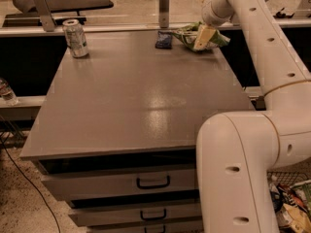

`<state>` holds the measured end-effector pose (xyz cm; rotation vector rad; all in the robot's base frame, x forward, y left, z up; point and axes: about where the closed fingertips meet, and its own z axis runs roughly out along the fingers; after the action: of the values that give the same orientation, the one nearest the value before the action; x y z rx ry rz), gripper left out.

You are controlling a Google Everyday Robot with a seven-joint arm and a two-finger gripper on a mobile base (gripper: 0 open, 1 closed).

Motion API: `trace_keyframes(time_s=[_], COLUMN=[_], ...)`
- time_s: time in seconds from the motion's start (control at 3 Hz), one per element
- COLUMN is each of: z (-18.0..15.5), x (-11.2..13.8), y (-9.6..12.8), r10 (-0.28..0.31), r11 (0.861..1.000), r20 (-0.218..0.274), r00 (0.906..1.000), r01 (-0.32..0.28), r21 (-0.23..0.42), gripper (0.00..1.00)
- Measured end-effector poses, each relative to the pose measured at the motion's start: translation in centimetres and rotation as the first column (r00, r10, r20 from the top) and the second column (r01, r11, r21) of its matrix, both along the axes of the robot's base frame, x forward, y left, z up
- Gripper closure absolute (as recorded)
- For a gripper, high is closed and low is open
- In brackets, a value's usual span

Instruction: Move green jalapeno chip bag near rxbar blueberry

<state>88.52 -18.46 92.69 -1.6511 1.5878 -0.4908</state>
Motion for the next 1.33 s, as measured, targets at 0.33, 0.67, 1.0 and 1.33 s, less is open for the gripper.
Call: trace_keyframes(time_s=[0.33, 0.67, 1.0, 1.33], z=[3.6, 8.1, 11.6, 9.6], x=[-2.2, -6.6, -13.4, -16.7], y=[-0.3, -2.2, -4.7, -6.7], r10=[0.004, -0.011, -0.011, -0.023], r11=[1.0, 0.996, 0.98, 0.974], r20=[0.012, 0.018, 0.016, -0.036], r00=[0.9999, 0.9998, 0.9998, 0.9991], r01=[-0.004, 0.009, 0.008, 0.031], r21=[0.022, 0.088, 0.198, 0.223], gripper=[0.0, 0.0, 0.0, 0.0])
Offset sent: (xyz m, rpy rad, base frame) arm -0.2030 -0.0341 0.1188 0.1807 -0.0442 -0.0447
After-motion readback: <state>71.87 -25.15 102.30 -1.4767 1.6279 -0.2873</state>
